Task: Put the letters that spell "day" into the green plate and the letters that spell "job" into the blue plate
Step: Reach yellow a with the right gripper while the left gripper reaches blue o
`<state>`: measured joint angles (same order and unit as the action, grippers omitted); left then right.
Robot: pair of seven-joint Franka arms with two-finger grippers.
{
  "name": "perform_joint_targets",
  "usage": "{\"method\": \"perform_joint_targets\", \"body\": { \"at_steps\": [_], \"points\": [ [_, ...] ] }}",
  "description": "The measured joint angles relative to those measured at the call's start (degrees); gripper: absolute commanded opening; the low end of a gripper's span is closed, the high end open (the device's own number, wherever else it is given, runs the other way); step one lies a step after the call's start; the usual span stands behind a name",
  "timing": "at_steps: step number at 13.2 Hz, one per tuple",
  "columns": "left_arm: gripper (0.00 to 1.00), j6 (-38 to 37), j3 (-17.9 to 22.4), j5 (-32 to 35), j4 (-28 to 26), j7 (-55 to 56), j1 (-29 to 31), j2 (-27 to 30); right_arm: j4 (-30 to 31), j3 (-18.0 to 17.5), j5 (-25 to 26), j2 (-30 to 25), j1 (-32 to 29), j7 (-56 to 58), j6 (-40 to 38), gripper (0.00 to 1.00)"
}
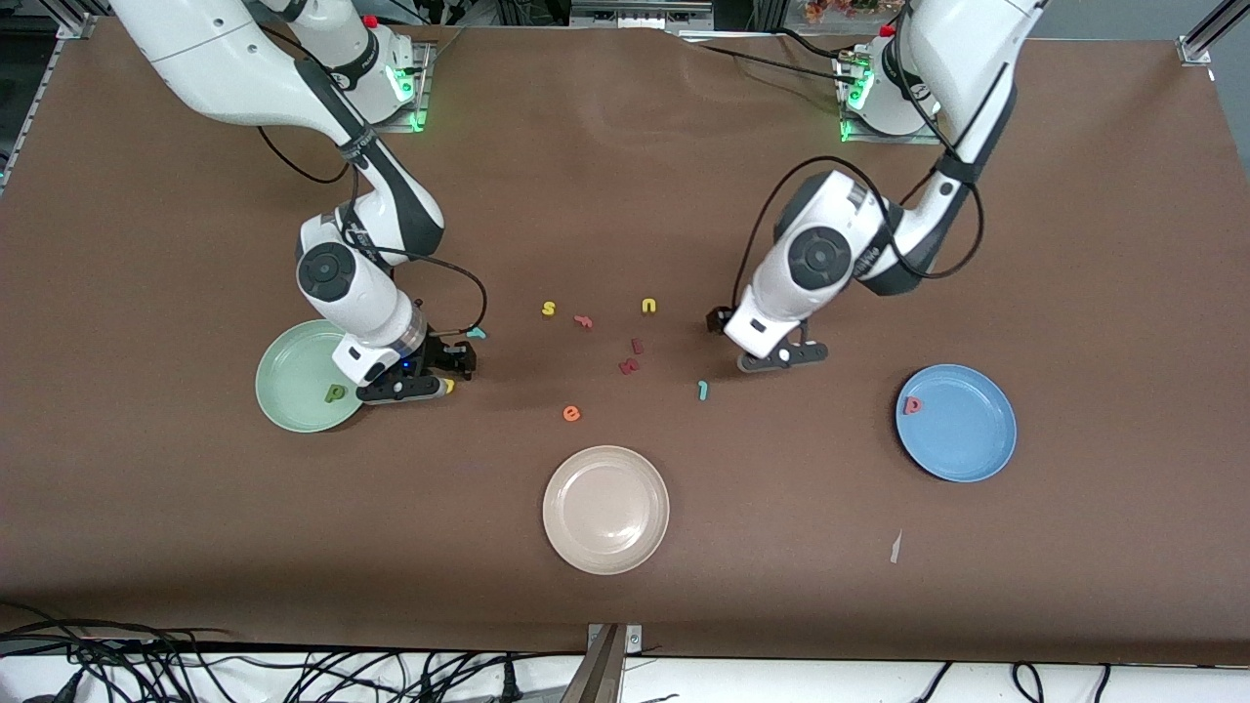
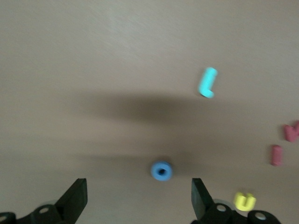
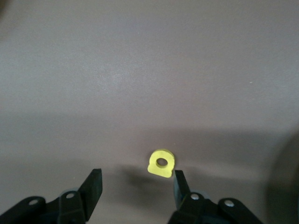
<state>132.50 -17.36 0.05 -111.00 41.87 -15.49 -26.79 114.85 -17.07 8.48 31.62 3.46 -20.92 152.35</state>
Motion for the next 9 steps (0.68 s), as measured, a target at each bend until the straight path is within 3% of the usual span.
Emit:
{"method": "perform_joint_targets", "body": {
  "at_steps": [4,9],
  "points": [
    [0.96,9.02,-0.02,2.20,-6.23,1.60,-1.53,0.53,-0.10,1.79,0.01,0.68,0.21,-0.31,0.41,0.69],
    [0.94,9.81,-0.02,7.08,-7.38,1.56,-1.58,-0.15,-0.10,2.21,0.04,1.99,0.47,-0.31,1.47,0.63]
  ]
}}
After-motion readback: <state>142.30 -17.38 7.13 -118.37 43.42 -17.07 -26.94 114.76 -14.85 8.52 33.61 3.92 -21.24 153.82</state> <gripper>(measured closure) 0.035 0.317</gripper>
